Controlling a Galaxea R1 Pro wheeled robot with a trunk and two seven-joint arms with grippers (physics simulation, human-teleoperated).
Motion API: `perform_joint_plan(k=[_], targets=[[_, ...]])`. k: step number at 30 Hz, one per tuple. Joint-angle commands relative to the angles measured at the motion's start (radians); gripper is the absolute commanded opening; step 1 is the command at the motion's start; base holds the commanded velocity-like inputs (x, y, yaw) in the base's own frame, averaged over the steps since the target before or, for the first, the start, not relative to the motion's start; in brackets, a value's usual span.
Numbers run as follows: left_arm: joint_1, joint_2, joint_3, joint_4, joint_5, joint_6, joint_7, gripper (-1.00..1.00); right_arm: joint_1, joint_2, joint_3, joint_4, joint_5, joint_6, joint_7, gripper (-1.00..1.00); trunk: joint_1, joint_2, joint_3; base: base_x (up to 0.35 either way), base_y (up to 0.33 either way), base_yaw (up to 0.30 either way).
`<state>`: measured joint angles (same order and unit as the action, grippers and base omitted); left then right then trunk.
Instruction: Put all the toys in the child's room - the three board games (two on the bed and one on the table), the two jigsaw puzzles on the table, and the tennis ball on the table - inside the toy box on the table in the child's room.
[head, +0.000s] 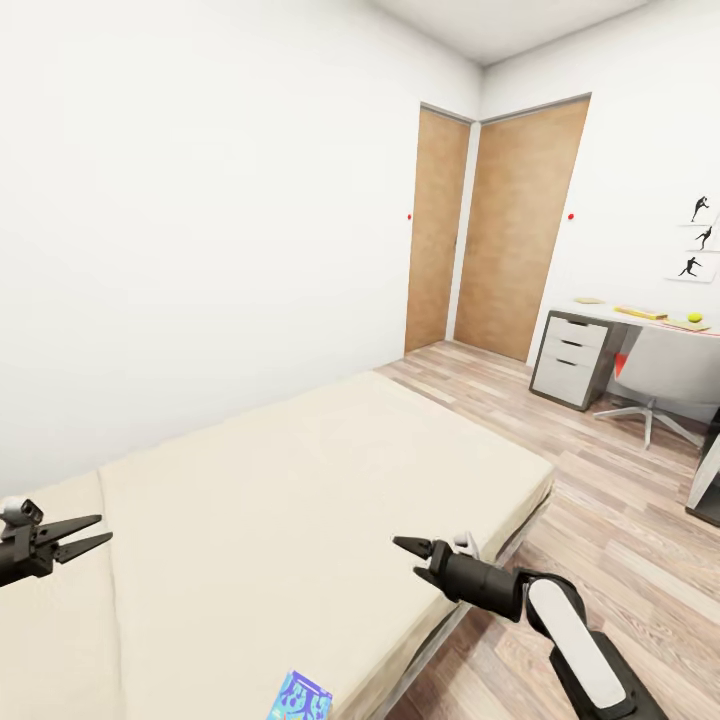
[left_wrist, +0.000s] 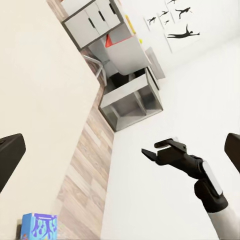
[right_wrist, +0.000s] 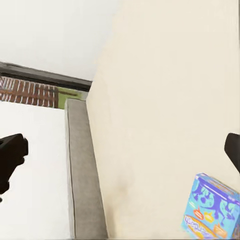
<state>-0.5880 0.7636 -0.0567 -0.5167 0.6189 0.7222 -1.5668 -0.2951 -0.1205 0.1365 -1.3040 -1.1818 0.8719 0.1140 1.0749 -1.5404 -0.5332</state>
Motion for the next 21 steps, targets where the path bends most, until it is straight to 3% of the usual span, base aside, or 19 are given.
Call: perform_joint_plan(k=[1, 7, 10, 12, 14, 18, 21], targets=[[-0.001, 0.003, -0.006, -0.001, 0.004, 0.011, -0.004, 1.00, 0.016, -0.009, -0.007, 0.017, 0.000, 0.002, 0.033, 1.00, 0.000, -0.001, -0.001, 0.000, 0.000, 0.000], [-0.001, 0.007, -0.006, -0.003, 0.004, 0.012, -0.004, 1.00, 0.058, -0.040, -0.013, 0.085, -0.007, -0.002, 0.081, 1.00, 0.000, -0.001, -0.001, 0.000, 0.000, 0.000], [-0.001, 0.008, -0.006, -0.003, 0.005, 0.012, -0.004, 1.00, 0.079, -0.045, -0.011, 0.155, 0.015, -0.010, 0.087, 1.00, 0.000, -0.001, -0.001, 0.000, 0.000, 0.000], [-0.001, 0.008, -0.006, -0.003, 0.005, 0.012, -0.004, 1.00, 0.086, -0.044, -0.002, 0.209, 0.048, -0.024, 0.094, 1.00, 0.000, -0.001, -0.001, 0.000, 0.000, 0.000], [-0.001, 0.008, -0.006, -0.003, 0.005, 0.012, -0.004, 1.00, 0.091, -0.038, 0.018, 0.253, 0.116, -0.059, 0.112, 1.00, 0.000, -0.001, -0.001, 0.000, 0.000, 0.000], [-0.001, 0.008, -0.007, -0.003, 0.005, 0.013, -0.004, 1.00, 0.093, -0.034, 0.058, 0.279, 0.232, -0.148, 0.164, 1.00, 0.000, -0.001, -0.001, 0.000, 0.000, 0.000], [-0.001, 0.008, -0.007, -0.003, 0.005, 0.013, -0.004, 1.00, 0.094, -0.033, 0.073, 0.292, 0.289, -0.215, 0.221, 1.00, 0.000, -0.001, -0.001, 0.000, 0.000, 0.000]])
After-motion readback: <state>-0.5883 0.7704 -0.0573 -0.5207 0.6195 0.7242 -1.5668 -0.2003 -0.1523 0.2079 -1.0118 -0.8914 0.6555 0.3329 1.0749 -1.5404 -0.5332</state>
